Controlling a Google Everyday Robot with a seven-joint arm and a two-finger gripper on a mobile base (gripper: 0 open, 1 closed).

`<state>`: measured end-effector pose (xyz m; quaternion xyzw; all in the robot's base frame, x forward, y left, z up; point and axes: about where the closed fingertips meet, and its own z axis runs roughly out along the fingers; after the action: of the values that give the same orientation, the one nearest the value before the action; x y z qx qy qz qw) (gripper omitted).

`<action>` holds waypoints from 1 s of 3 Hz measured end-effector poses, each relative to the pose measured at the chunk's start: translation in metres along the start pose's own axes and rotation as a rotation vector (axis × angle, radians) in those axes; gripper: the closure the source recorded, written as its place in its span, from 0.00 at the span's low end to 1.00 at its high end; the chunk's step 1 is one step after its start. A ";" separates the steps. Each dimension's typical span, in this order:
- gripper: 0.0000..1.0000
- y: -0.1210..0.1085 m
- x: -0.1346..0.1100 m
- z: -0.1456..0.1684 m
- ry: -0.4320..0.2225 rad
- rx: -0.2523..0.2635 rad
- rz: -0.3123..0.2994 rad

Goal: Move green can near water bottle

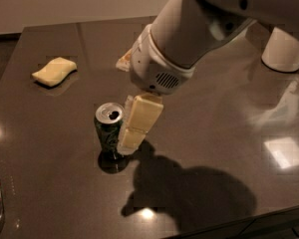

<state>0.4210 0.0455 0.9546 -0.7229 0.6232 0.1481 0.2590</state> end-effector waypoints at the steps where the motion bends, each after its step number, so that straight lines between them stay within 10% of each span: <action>1: 0.00 0.009 -0.010 0.025 -0.015 -0.021 -0.032; 3: 0.00 0.004 -0.007 0.056 -0.019 -0.036 -0.051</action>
Offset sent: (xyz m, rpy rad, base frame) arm -0.0016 0.0444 -0.0574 -0.0006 0.0058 0.0797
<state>0.4219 0.0822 0.9112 -0.7417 0.5993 0.1595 0.2555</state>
